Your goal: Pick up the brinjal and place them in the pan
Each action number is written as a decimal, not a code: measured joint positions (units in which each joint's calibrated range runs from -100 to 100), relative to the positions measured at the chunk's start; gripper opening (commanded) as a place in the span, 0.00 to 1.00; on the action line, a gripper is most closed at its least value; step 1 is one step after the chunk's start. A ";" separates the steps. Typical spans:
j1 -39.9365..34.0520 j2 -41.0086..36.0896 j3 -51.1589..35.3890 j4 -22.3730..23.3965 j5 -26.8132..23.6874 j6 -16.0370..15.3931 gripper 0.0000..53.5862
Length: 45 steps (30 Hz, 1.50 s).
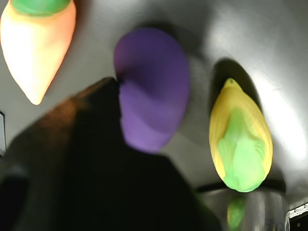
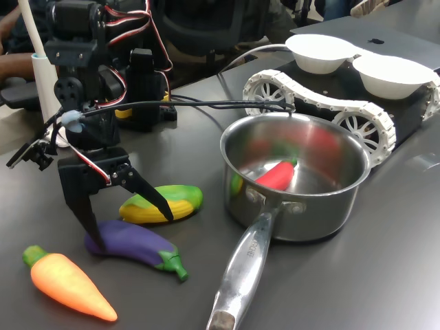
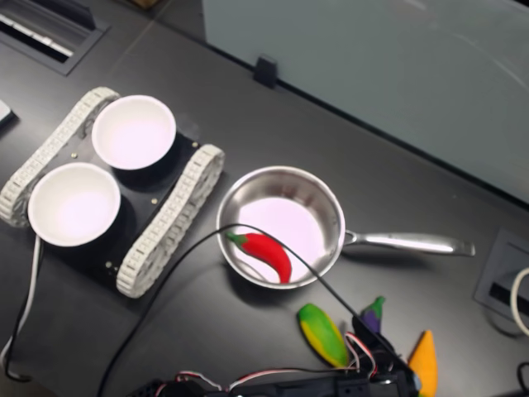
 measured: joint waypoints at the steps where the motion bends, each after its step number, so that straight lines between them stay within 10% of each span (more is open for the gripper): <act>1: 0.00 0.34 -0.36 0.00 0.05 0.00 0.72; 25: -1.10 3.62 0.72 -2.89 0.83 2.02 0.60; 45: -4.07 3.45 3.62 -3.91 0.54 5.05 0.13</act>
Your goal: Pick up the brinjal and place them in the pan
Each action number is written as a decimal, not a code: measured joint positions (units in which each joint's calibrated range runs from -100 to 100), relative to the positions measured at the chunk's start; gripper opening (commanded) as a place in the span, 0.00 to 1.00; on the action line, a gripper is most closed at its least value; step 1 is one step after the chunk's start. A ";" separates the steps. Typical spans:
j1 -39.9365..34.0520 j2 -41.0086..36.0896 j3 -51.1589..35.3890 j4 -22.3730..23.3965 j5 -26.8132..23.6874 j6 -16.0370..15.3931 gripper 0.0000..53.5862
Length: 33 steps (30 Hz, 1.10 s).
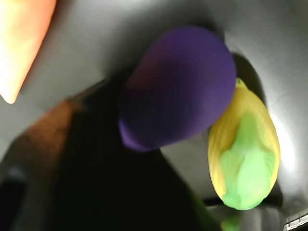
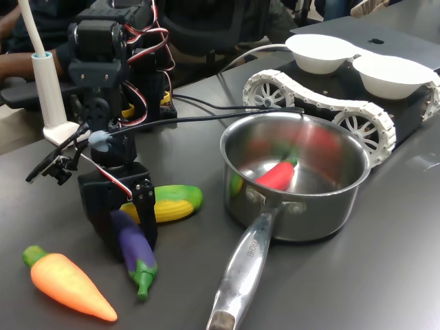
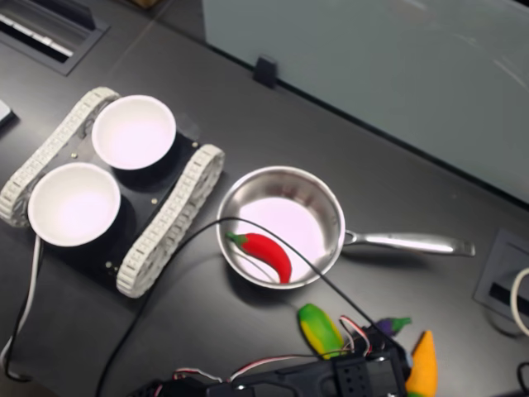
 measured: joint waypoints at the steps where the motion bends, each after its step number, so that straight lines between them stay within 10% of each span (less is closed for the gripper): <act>1: 0.00 0.00 0.00 0.08 0.00 0.00 0.10; 10: -0.11 -1.01 1.18 -0.09 0.29 -0.55 0.01; 33: 4.07 -6.31 2.99 0.93 -19.78 -18.46 0.01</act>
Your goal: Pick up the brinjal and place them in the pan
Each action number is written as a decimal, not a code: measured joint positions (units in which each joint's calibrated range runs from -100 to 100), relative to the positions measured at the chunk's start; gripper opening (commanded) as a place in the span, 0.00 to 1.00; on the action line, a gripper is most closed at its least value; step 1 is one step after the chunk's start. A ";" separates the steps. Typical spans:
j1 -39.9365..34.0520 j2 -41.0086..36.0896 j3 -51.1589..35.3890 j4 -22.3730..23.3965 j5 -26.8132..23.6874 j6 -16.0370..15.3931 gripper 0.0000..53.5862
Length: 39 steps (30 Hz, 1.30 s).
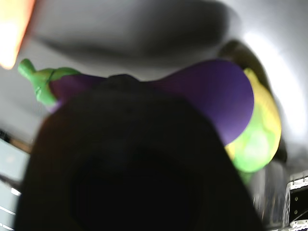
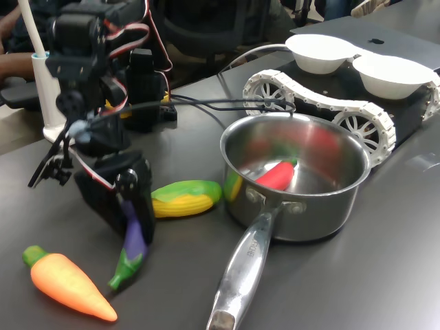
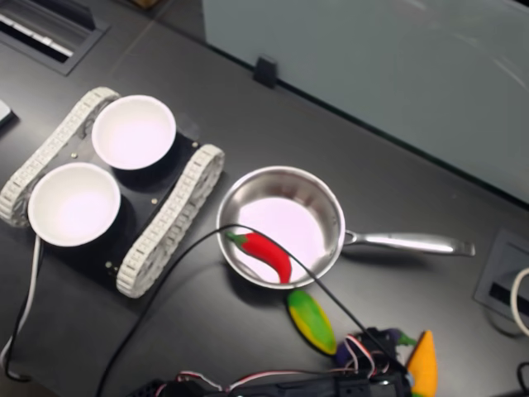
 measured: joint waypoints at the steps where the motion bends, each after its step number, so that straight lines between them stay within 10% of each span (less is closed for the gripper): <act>1: -0.11 -0.84 -0.54 0.93 -0.83 -0.83 0.01; 22: 7.48 -14.06 -13.30 10.54 -13.14 -18.37 0.01; 39: 2.20 -25.42 -10.77 5.01 -30.92 -20.20 0.01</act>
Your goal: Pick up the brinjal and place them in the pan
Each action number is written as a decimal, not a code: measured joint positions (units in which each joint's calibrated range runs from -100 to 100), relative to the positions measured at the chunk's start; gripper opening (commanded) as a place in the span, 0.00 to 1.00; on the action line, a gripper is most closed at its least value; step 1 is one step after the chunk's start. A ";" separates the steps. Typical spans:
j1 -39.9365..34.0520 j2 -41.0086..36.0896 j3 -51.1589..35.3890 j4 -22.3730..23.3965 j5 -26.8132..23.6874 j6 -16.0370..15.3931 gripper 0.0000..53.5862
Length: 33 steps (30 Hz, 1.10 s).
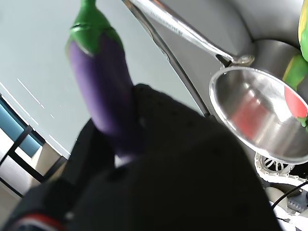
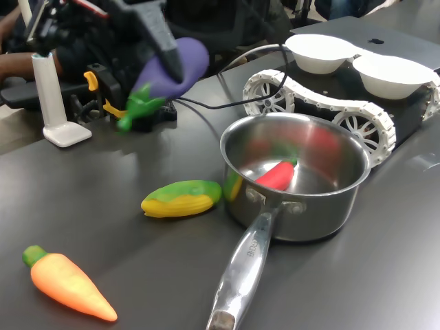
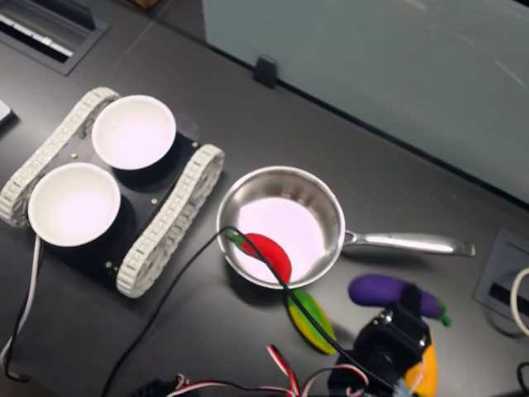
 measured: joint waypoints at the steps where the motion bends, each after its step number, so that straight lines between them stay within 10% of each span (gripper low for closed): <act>1: -0.66 -0.76 0.72 -0.34 -0.44 0.00 0.01; 33: -41.80 -30.30 31.95 -12.24 -11.09 23.69 0.01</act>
